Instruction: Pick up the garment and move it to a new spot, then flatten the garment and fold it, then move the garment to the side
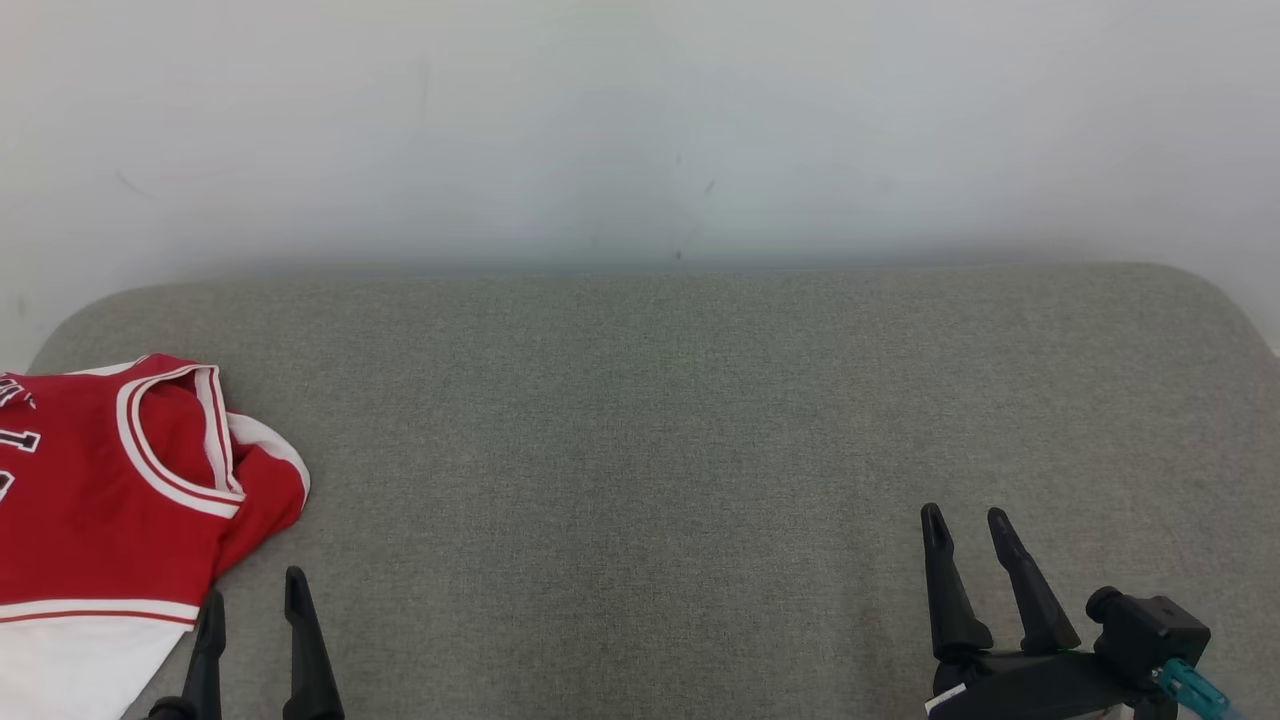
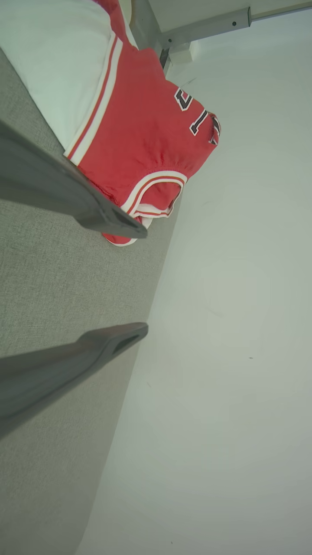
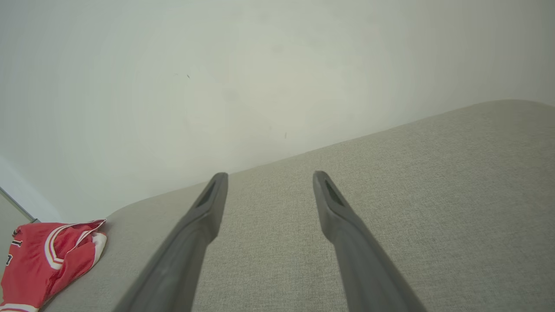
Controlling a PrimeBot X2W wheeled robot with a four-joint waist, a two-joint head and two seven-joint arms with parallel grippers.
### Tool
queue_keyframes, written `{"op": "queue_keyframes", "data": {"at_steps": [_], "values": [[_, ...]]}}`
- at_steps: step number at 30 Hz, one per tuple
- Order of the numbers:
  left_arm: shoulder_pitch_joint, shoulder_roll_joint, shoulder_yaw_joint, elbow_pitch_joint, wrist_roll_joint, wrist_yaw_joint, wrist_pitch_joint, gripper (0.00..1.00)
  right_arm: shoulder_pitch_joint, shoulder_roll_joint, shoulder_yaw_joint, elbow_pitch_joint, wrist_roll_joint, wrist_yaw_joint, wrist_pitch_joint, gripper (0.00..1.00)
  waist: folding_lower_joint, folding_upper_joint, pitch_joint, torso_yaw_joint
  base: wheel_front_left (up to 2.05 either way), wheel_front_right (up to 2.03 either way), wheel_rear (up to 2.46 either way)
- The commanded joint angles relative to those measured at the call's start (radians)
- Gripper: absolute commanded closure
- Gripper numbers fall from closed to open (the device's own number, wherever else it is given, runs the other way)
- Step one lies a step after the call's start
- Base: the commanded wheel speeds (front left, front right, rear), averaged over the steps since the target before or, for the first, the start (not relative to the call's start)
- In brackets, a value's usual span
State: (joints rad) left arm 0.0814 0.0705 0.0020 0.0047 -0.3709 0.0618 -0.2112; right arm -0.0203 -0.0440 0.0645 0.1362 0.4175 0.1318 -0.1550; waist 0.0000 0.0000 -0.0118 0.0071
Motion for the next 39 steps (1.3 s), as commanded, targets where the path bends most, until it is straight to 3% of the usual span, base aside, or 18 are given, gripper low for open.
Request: {"op": "queue_keyframes", "data": {"at_steps": [1,25,39], "values": [[0.009,0.006,0.006,-0.014,0.029,-0.001,-0.011,0.00,-0.015,-0.007,0.005,-0.003,-0.032,-0.001,-0.013,0.00,0.0000,0.0000,-0.001,0.000,0.00,0.00,0.00],[0.025,0.031,0.011,0.069,0.255,0.008,-0.041,0.00,-0.033,-0.008,0.030,0.044,-0.242,-0.002,-0.080,0.00,0.0000,0.0000,-0.012,-0.001,0.00,0.00,0.00],[0.015,0.043,-0.003,0.103,0.334,0.012,-0.041,0.00,-0.041,-0.008,0.051,0.069,-0.332,-0.002,-0.113,0.00,0.0000,0.0000,-0.022,0.001,0.00,0.00,0.00]]}}
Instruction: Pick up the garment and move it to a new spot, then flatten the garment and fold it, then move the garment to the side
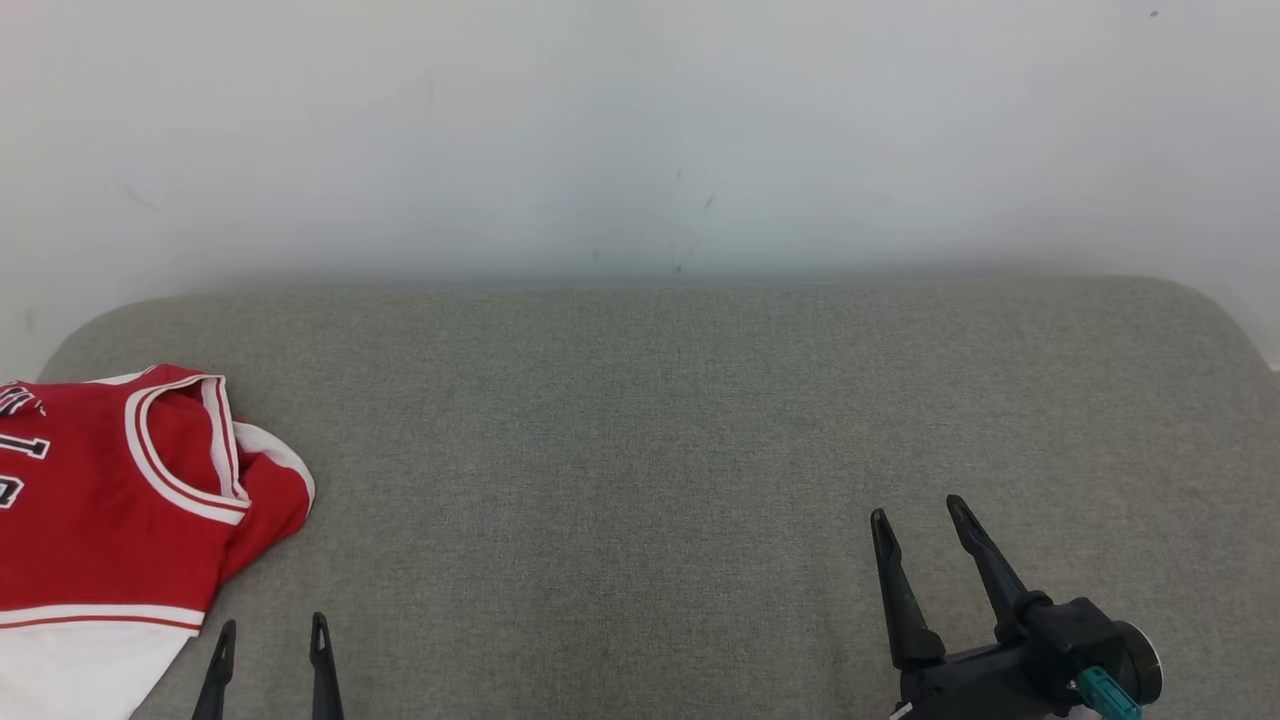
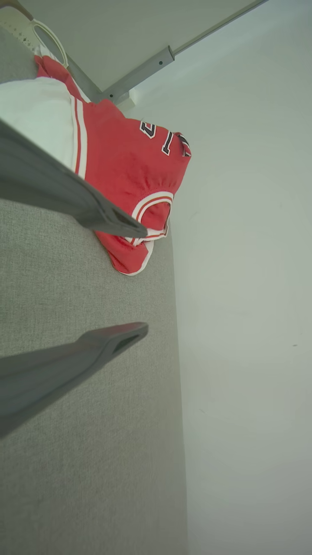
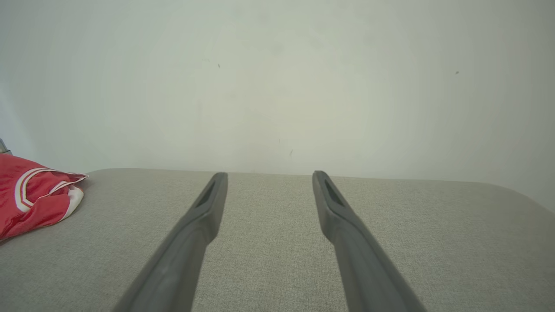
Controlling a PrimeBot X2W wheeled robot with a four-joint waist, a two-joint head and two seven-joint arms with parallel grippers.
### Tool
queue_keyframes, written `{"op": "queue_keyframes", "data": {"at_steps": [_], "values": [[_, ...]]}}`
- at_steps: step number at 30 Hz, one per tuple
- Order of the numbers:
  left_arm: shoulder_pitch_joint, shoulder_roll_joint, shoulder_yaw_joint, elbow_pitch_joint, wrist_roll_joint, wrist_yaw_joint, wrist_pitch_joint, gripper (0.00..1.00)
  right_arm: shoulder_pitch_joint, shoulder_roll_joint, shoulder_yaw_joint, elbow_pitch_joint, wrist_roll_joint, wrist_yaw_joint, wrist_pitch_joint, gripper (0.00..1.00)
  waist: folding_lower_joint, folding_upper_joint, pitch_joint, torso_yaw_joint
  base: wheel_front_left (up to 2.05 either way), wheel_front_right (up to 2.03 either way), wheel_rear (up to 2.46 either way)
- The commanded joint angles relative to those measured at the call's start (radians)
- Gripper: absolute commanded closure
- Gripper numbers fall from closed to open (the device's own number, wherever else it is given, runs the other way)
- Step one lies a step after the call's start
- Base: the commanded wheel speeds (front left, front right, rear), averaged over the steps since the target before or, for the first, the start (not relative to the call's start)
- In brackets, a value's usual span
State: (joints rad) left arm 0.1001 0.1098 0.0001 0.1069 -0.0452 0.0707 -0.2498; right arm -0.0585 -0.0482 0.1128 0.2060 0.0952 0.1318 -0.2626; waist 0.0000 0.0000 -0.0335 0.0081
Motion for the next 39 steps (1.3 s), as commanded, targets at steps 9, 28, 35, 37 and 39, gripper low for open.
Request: {"op": "queue_keyframes", "data": {"at_steps": [9,28,35,37,39], "values": [[-0.005,0.010,-0.008,0.013,-0.011,0.002,0.020,0.00,-0.006,-0.004,-0.002,0.013,-0.004,-0.002,-0.004,0.00,0.0000,0.0000,-0.005,0.000,0.00,0.00,0.00],[0.010,0.016,-0.022,0.012,-0.044,-0.012,0.030,0.00,-0.006,-0.004,-0.015,0.042,0.007,-0.002,-0.004,0.00,0.0000,0.0000,-0.014,-0.004,0.00,0.00,0.00],[0.016,0.015,-0.025,0.011,-0.058,-0.009,0.034,0.00,-0.005,-0.003,-0.029,0.066,0.043,-0.002,-0.004,0.00,0.0000,0.0000,-0.017,-0.004,0.00,0.00,0.00],[0.016,0.015,-0.027,0.011,-0.062,-0.007,0.034,0.00,-0.008,-0.004,-0.041,0.076,0.057,-0.002,-0.004,0.00,0.0000,0.0000,-0.017,-0.004,0.00,0.00,0.00],[0.017,0.016,-0.027,0.010,-0.064,-0.005,0.034,0.00,-0.010,-0.003,-0.047,0.085,0.066,-0.002,-0.004,0.00,0.0000,0.0000,-0.017,-0.004,0.00,0.00,0.00]]}}
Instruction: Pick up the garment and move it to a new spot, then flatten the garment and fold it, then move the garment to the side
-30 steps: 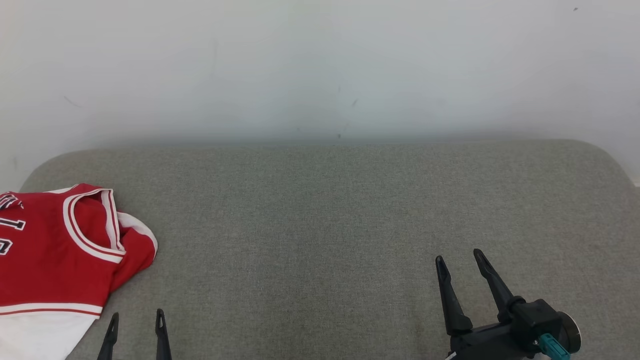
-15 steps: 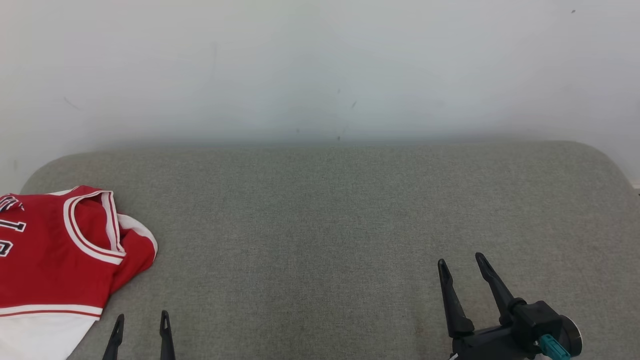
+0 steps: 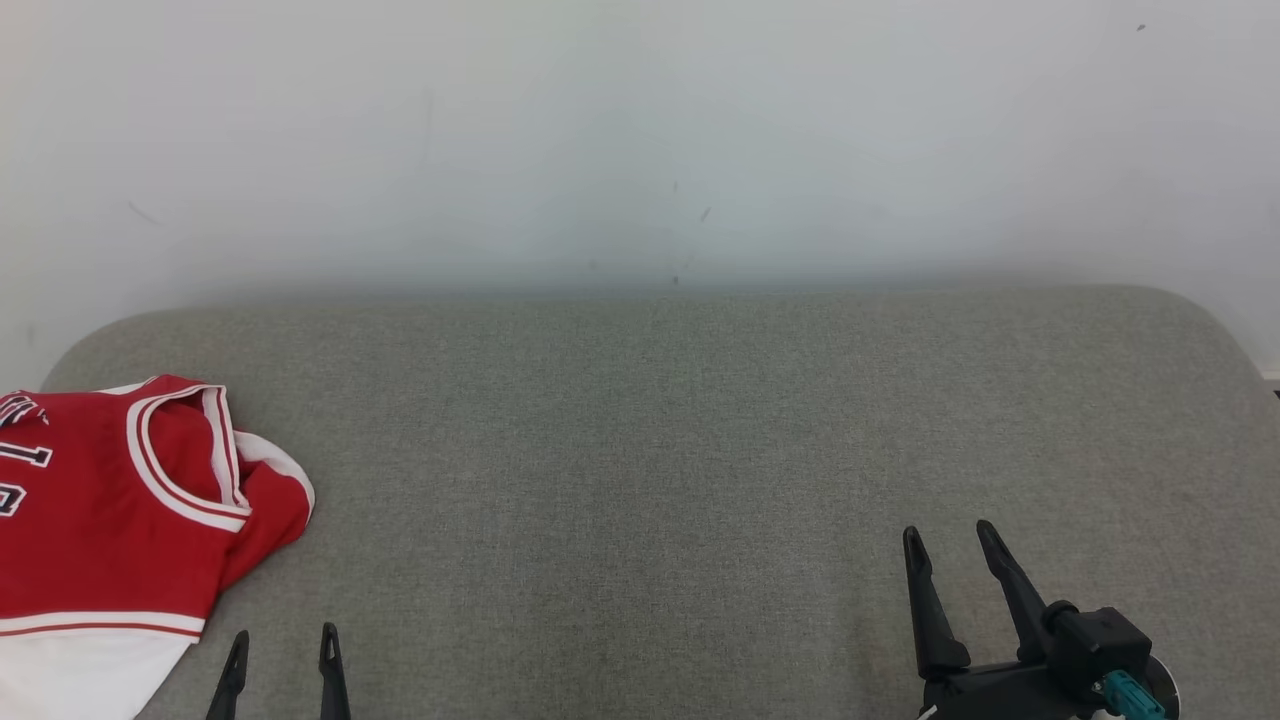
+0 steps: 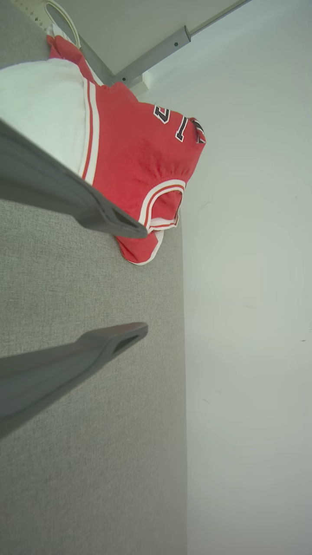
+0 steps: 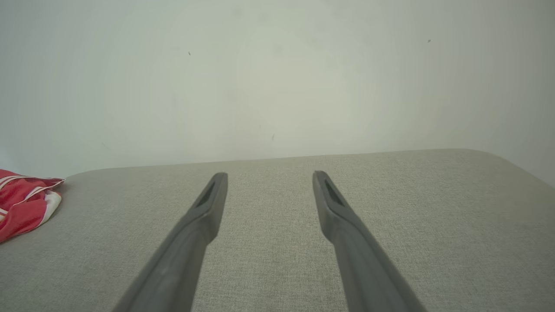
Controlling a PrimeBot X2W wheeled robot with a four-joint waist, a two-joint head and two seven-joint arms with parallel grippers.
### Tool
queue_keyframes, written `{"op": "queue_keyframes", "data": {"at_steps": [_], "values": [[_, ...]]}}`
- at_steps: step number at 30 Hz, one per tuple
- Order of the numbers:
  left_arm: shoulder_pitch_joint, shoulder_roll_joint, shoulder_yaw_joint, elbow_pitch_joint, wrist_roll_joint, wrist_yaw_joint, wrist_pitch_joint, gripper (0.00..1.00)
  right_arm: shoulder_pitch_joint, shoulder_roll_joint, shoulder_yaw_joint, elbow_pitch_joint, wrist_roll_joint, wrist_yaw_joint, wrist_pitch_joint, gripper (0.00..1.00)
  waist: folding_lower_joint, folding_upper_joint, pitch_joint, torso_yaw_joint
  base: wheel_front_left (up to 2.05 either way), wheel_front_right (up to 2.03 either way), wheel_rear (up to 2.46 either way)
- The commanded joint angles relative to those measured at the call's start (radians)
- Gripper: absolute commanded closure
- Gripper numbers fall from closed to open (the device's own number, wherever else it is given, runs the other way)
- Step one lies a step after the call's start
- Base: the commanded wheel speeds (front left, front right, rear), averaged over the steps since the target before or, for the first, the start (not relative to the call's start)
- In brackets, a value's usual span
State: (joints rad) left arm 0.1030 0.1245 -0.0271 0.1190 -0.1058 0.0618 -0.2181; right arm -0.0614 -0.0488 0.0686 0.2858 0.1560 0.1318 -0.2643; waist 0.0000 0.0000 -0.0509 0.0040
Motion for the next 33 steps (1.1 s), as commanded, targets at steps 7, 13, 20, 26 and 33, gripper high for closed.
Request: {"op": "queue_keyframes", "data": {"at_steps": [7,13,20,26,33], "values": [[0.016,0.005,-0.004,-0.004,-0.009,0.008,0.004,0.00,-0.016,-0.003,-0.016,0.027,0.014,-0.002,-0.002,0.00,0.0000,0.0000,0.002,0.000,0.00,0.00,0.00],[0.020,0.009,-0.004,-0.005,-0.014,0.016,0.005,0.00,-0.019,-0.003,-0.024,0.036,0.017,-0.002,-0.002,0.00,0.0000,0.0000,0.004,-0.002,0.00,0.00,0.00],[0.013,0.011,-0.010,-0.007,-0.021,0.020,0.006,0.00,-0.017,-0.003,-0.033,0.041,0.027,-0.002,-0.002,0.00,0.0000,0.0000,0.005,-0.003,0.00,0.00,0.00],[0.012,0.015,-0.012,-0.006,-0.025,0.024,0.007,0.00,-0.017,-0.003,-0.038,0.044,0.030,-0.002,-0.002,0.00,0.0000,0.0000,0.006,-0.003,0.00,0.00,0.00],[0.012,0.027,-0.015,0.000,-0.010,0.044,0.025,0.00,-0.019,-0.003,-0.042,0.052,0.031,-0.002,0.003,0.00,0.0000,0.0000,0.004,-0.002,0.00,0.00,0.00]]}}
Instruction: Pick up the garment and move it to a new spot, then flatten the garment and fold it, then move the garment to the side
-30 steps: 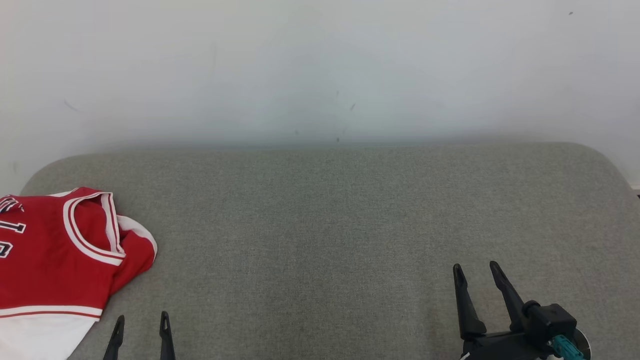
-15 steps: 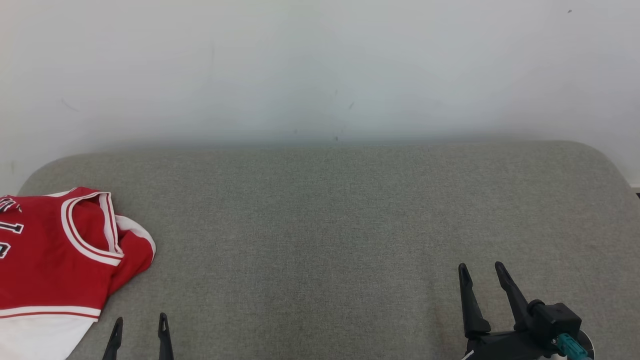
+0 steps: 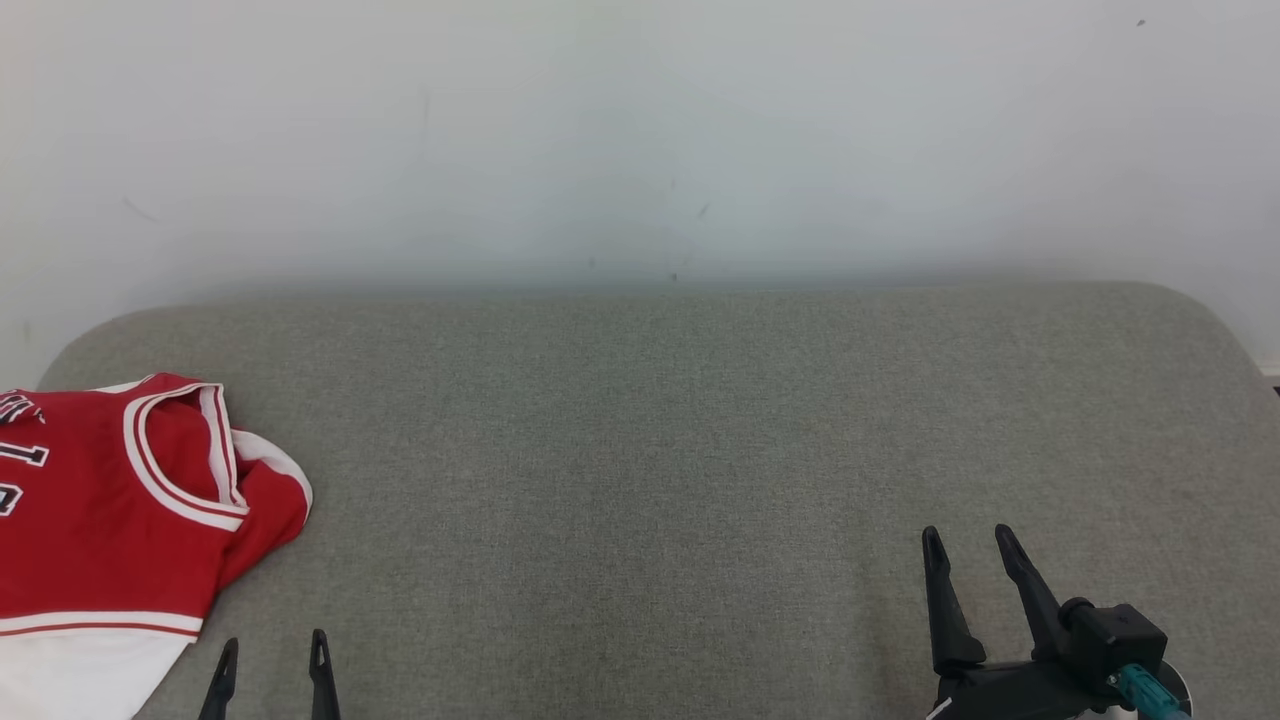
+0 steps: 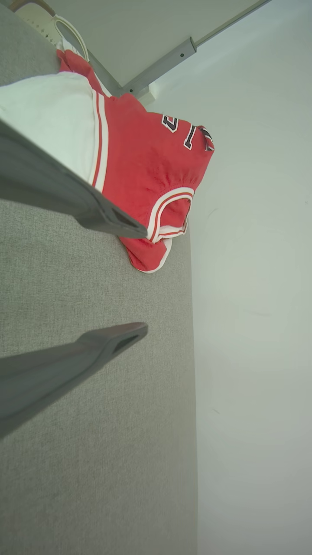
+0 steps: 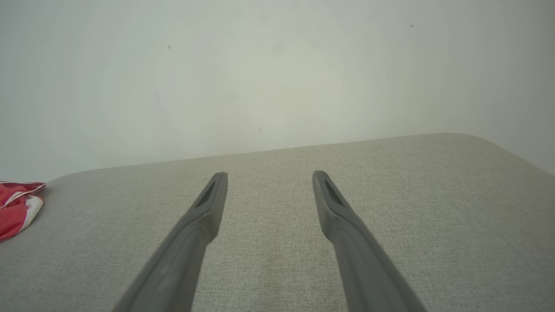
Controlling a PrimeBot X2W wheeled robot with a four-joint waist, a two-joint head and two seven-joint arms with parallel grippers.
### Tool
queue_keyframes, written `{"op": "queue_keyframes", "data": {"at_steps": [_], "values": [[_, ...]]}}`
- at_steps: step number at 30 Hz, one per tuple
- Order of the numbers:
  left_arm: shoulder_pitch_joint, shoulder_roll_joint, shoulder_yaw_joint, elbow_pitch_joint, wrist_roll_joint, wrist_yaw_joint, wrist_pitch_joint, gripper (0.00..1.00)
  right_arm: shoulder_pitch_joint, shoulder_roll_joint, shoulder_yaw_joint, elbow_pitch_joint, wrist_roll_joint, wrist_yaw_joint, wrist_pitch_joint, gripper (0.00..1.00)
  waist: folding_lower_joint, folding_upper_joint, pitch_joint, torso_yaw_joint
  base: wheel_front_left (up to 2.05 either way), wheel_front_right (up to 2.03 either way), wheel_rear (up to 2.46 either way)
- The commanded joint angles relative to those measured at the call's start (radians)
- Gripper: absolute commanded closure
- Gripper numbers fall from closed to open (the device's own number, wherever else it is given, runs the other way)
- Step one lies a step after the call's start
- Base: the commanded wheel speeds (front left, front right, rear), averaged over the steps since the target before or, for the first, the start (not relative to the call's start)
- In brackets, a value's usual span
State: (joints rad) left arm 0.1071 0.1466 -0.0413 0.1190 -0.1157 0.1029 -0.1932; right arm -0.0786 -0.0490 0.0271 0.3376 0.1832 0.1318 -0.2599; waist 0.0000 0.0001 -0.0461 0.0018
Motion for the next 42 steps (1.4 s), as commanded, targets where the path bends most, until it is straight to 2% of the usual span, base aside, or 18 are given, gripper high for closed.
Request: {"op": "queue_keyframes", "data": {"at_steps": [1,25,33,42], "values": [[0.009,0.006,-0.001,0.000,-0.002,0.002,0.002,0.00,-0.001,-0.002,-0.001,0.001,0.005,-0.002,0.000,0.00,0.0000,-0.0001,-0.001,0.000,0.00,0.00,0.00],[0.012,0.012,-0.005,-0.008,-0.033,0.018,0.007,0.00,0.003,-0.002,-0.005,0.018,0.019,-0.002,0.002,0.00,0.0000,-0.0001,-0.005,0.024,0.00,0.00,0.00],[0.015,0.017,-0.004,-0.013,-0.037,0.028,0.017,0.00,0.018,-0.002,-0.008,0.025,0.022,-0.002,0.006,0.00,0.0000,-0.0001,-0.008,0.104,0.00,0.00,0.00],[0.040,0.033,0.008,-0.034,-0.054,0.037,0.037,0.00,0.028,-0.002,0.002,0.041,0.040,-0.002,0.004,0.00,0.0000,-0.0001,-0.022,0.257,0.00,0.00,0.00]]}}
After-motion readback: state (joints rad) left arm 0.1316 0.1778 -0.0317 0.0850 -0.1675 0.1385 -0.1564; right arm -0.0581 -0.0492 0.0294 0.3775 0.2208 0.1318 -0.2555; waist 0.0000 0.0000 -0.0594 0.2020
